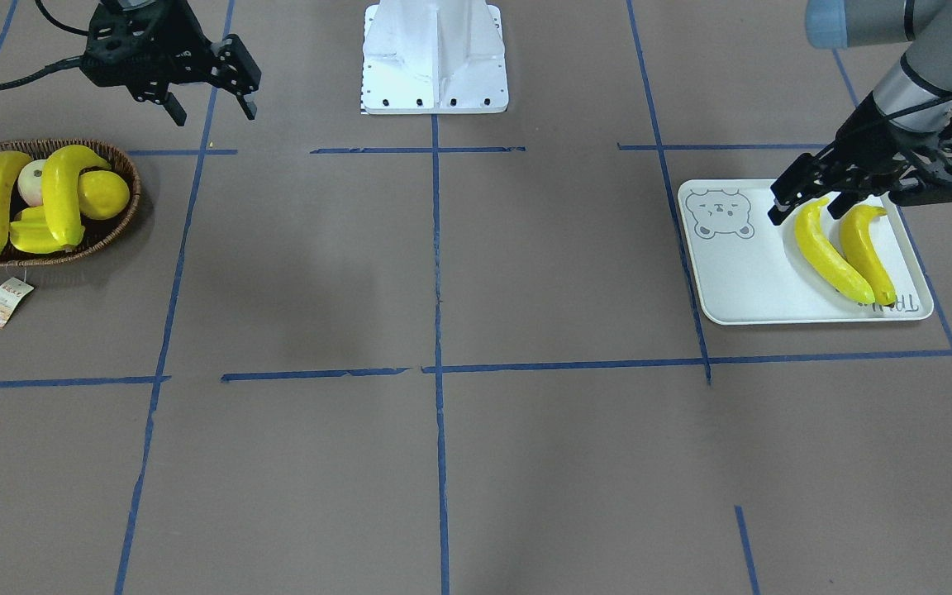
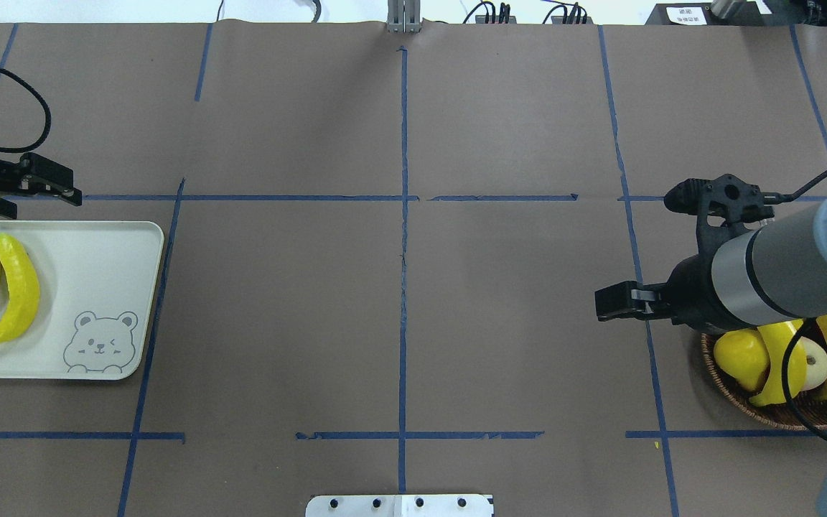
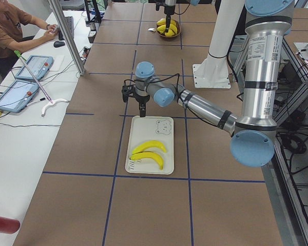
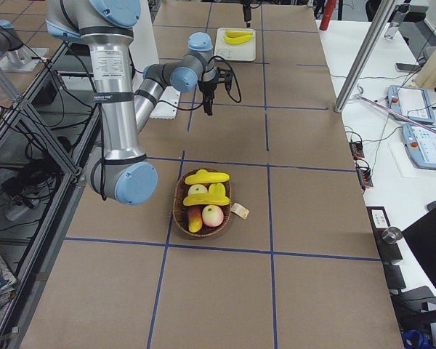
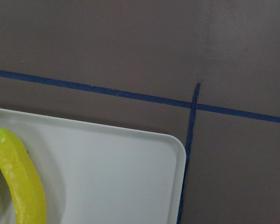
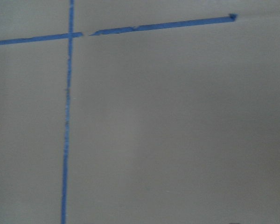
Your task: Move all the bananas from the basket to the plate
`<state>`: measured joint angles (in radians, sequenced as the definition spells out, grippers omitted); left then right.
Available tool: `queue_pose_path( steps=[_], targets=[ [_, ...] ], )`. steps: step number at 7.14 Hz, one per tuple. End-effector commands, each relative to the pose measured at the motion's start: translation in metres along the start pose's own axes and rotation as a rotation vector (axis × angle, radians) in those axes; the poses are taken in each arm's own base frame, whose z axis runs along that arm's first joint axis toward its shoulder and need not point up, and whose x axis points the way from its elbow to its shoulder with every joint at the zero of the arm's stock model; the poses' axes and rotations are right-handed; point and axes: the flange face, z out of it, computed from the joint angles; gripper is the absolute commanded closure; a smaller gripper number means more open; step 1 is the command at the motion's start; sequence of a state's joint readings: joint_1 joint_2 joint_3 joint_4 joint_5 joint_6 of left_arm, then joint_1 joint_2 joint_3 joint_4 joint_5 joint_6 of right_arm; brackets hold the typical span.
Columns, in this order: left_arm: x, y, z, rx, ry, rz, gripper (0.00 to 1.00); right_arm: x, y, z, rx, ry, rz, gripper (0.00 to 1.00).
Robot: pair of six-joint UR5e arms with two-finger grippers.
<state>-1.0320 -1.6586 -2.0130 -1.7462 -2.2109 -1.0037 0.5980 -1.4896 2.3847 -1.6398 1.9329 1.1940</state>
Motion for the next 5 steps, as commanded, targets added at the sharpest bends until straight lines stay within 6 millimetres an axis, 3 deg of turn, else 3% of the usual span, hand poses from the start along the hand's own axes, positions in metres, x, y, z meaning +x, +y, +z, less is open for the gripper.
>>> queue_pose_path(
  steps=[1, 3, 5],
  targets=[
    [0.018, 0.002, -0.001, -0.008, 0.007, 0.006, 0.00, 0.058, 0.016, 0.008, 0.001, 0.017, -0.109, 0.00],
    [0.020, 0.004, 0.001, -0.012, 0.007, 0.011, 0.00, 0.126, 0.030, 0.019, 0.022, -0.005, -0.107, 0.00],
    [0.024, 0.002, 0.000, -0.010, 0.012, 0.015, 0.00, 0.179, 0.028, 0.021, 0.024, 0.033, -0.043, 0.00]
  ],
)
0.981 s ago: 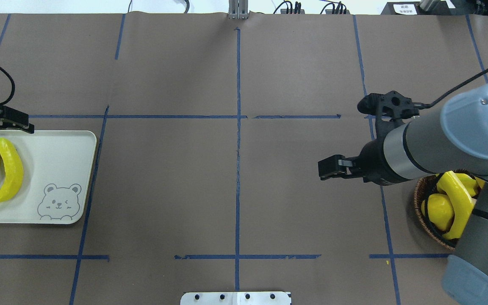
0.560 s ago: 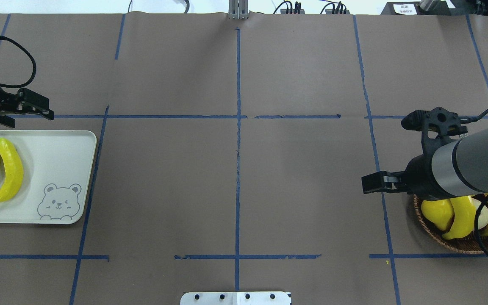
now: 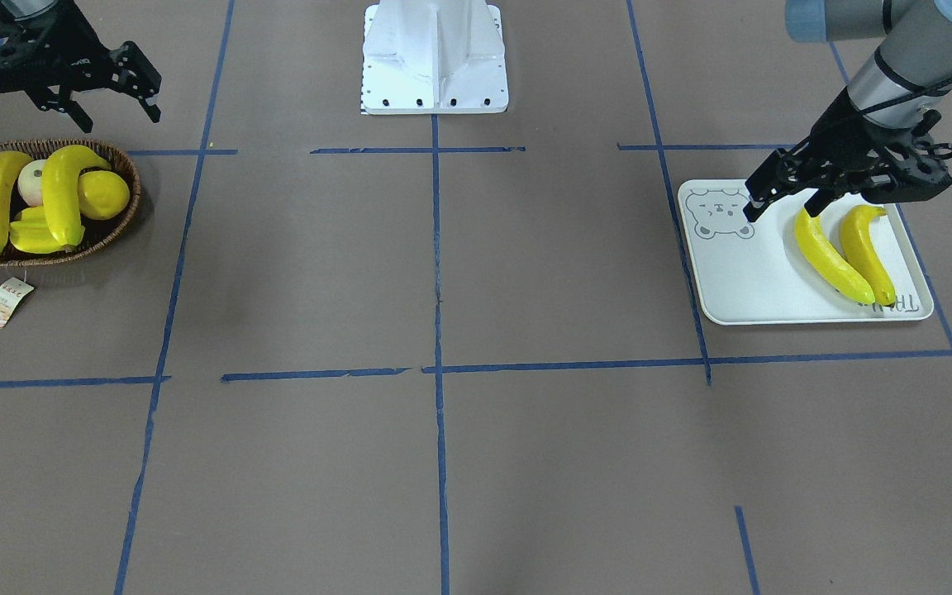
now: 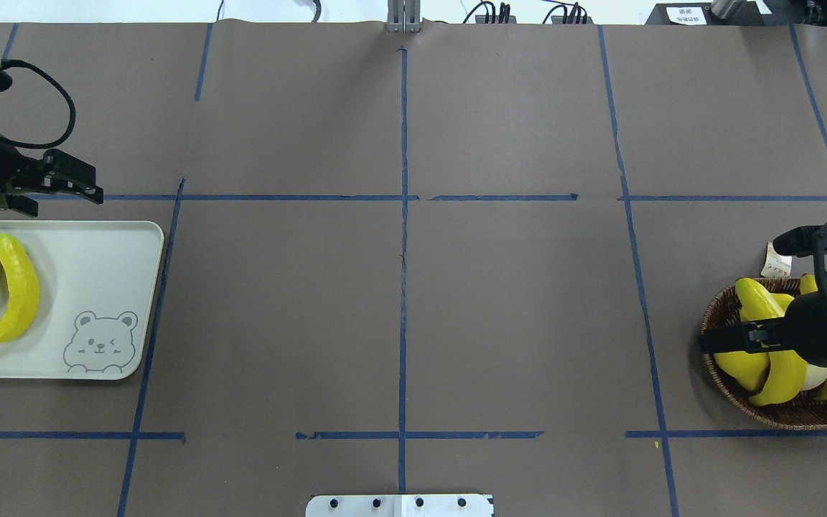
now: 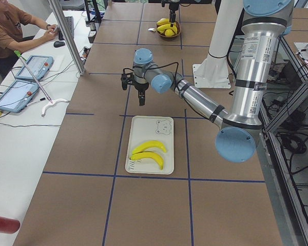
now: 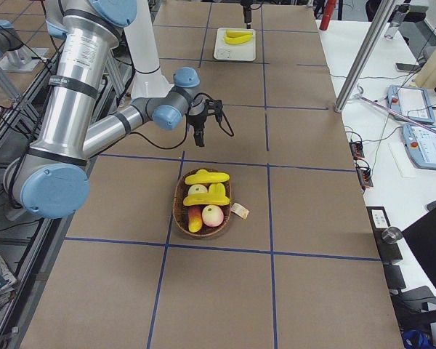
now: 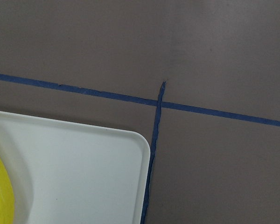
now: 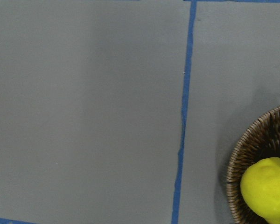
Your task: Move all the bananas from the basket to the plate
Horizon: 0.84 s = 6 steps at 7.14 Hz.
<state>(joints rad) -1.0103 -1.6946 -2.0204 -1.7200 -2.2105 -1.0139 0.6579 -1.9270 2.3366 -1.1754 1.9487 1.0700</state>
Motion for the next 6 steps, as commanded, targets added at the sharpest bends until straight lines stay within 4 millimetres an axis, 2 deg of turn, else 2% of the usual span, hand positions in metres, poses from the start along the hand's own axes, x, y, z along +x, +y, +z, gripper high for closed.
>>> queue_pose_path(
  steps=[1, 2, 3, 6],
  targets=[
    [0.002, 0.000, -0.001, 0.000, 0.004, 0.005, 0.00, 0.053, 0.004, 0.018, -0.014, 0.048, 0.059, 0.00],
    [0.004, 0.001, -0.002, 0.002, 0.007, 0.007, 0.00, 0.069, 0.004, 0.035, -0.032, 0.082, 0.073, 0.00],
    [0.004, 0.001, -0.003, 0.001, 0.009, 0.010, 0.00, 0.078, 0.005, 0.043, -0.039, 0.090, 0.078, 0.00],
    [0.006, 0.003, -0.007, 0.006, 0.015, 0.015, 0.00, 0.091, 0.006, 0.063, -0.076, 0.110, 0.093, 0.01]
  ],
)
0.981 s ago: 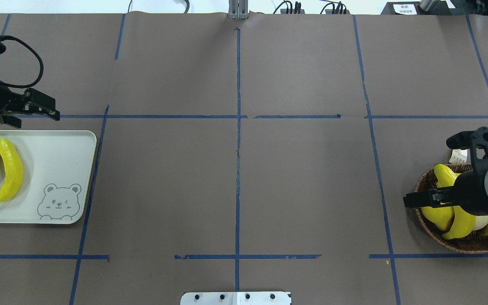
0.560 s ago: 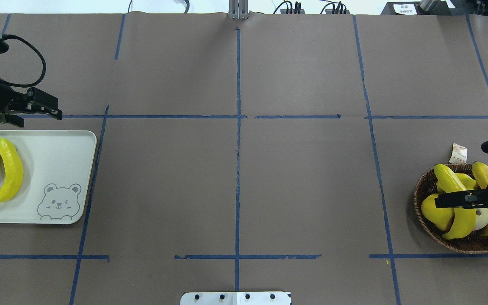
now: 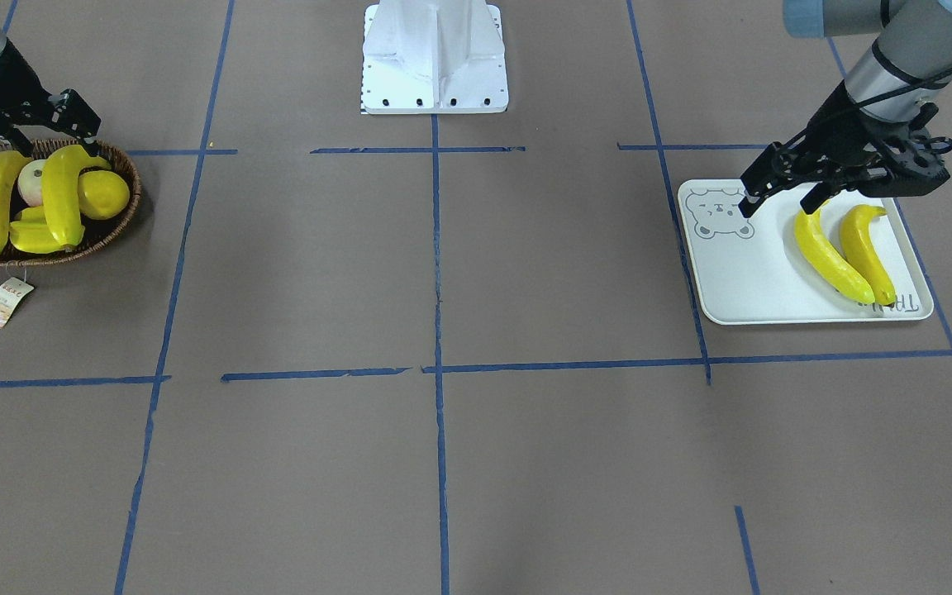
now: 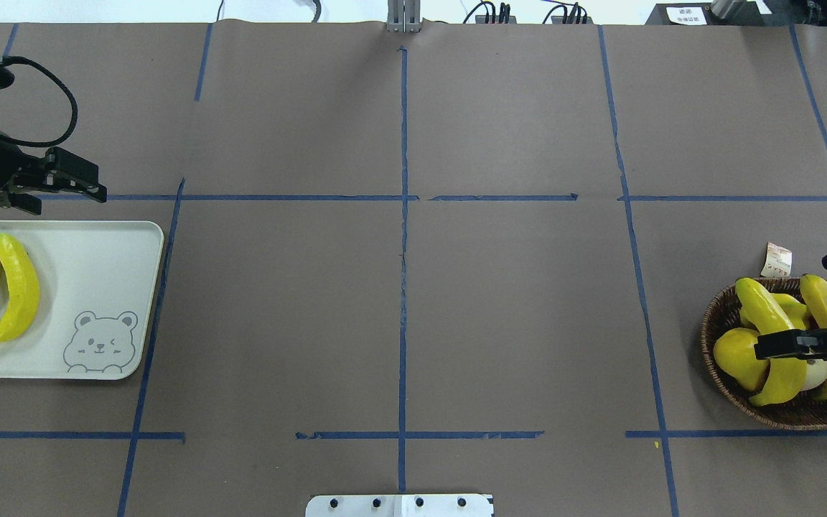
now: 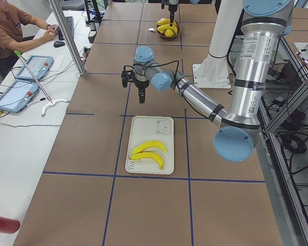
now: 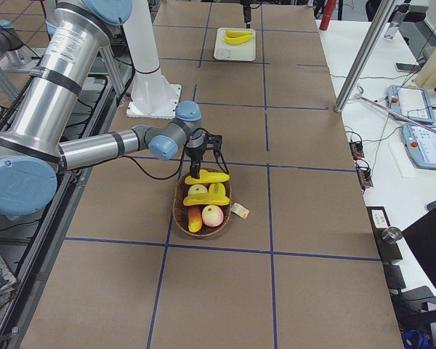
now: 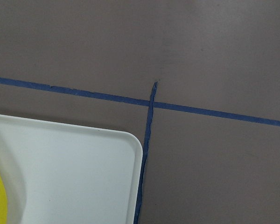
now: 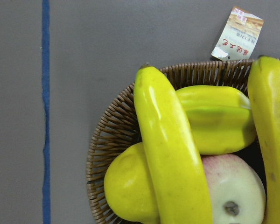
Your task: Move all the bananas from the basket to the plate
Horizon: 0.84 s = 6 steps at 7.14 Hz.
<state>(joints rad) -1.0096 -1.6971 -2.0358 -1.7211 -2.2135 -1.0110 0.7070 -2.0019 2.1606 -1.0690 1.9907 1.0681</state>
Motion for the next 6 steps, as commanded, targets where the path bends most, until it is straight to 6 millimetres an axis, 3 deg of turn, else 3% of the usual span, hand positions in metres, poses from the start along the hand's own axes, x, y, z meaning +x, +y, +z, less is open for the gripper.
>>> queue_pose_path(
  steps=[1, 6],
  targets=[
    [0.000, 0.000, -0.001, 0.001, 0.001, 0.000, 0.00, 0.007, -0.002, 0.013, -0.013, 0.018, 0.008, 0.01],
    [0.001, 0.000, 0.000, 0.001, 0.002, 0.002, 0.00, 0.017, 0.000, 0.025, -0.045, 0.035, 0.021, 0.04]
  ],
)
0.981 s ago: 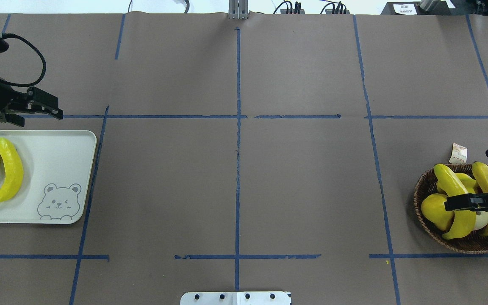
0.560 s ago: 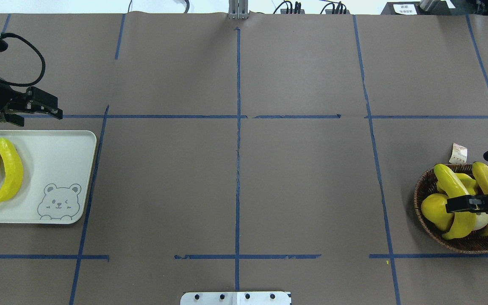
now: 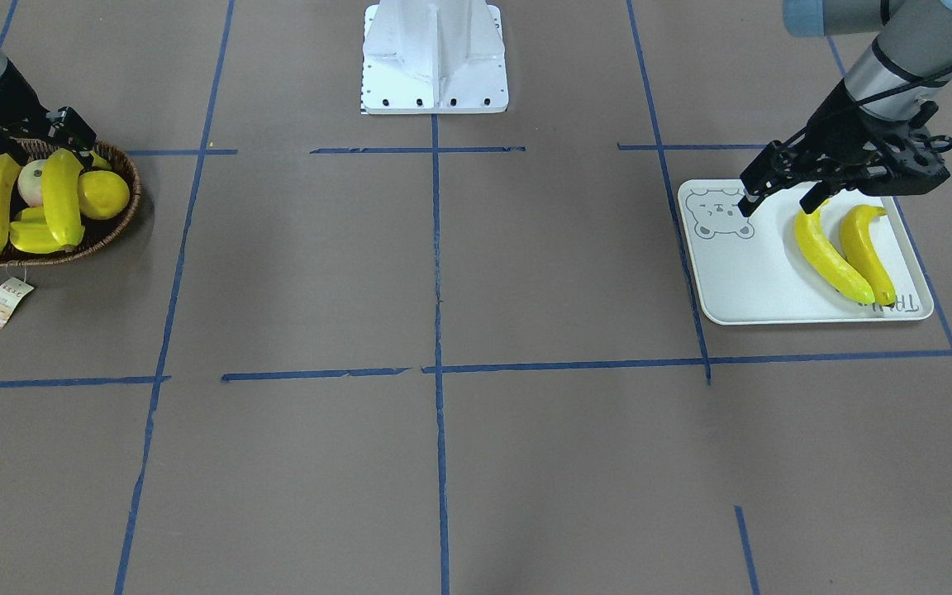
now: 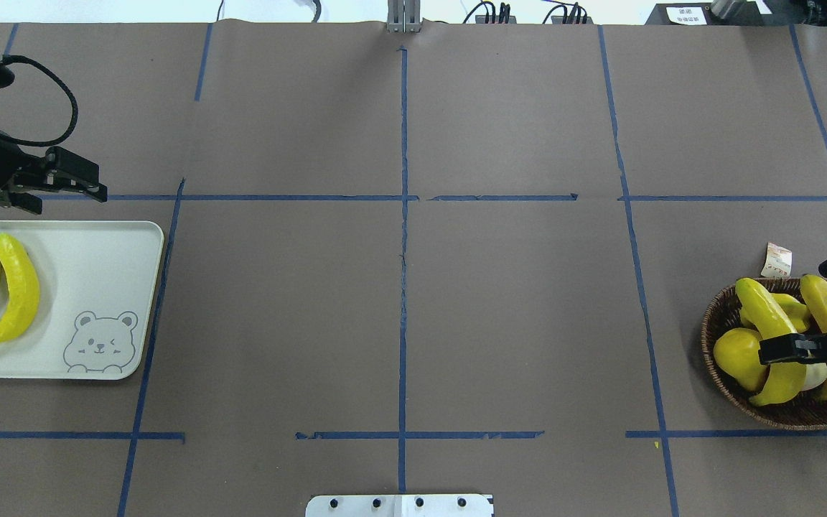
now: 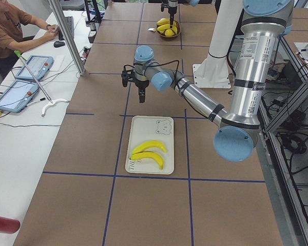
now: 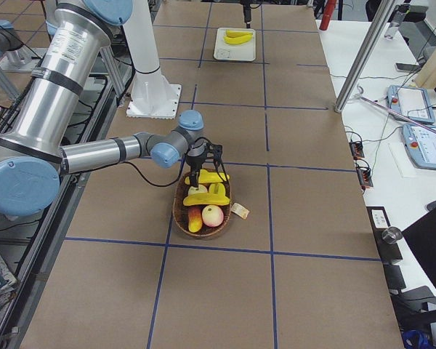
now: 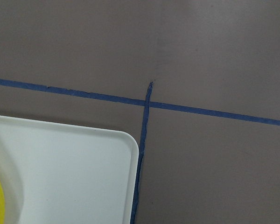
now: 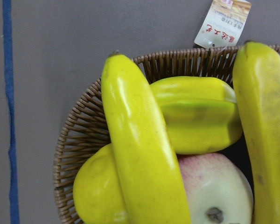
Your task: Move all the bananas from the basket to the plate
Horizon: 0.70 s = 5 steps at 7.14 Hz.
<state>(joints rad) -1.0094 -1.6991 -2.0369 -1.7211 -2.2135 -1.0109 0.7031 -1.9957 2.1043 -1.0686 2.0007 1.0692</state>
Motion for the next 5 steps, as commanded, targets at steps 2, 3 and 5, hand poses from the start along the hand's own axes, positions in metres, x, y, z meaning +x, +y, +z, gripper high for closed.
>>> queue_pose_path(
  steps=[2, 3, 5],
  targets=[
    [-0.0001, -0.0003, 0.0004, 0.000, -0.001, 0.000, 0.00, 0.0033, 0.0024, 0.0072, -0.027, 0.005, 0.003, 0.07],
    [-0.0001, -0.0003, 0.0004, 0.000, -0.001, 0.000, 0.00, 0.0030, 0.0030, 0.0072, -0.033, 0.002, 0.004, 0.20],
    [-0.0013, -0.0005, 0.0013, 0.000, -0.003, -0.001, 0.00, 0.0027, 0.0053, 0.0069, -0.056, -0.010, 0.004, 0.83]
  ],
)
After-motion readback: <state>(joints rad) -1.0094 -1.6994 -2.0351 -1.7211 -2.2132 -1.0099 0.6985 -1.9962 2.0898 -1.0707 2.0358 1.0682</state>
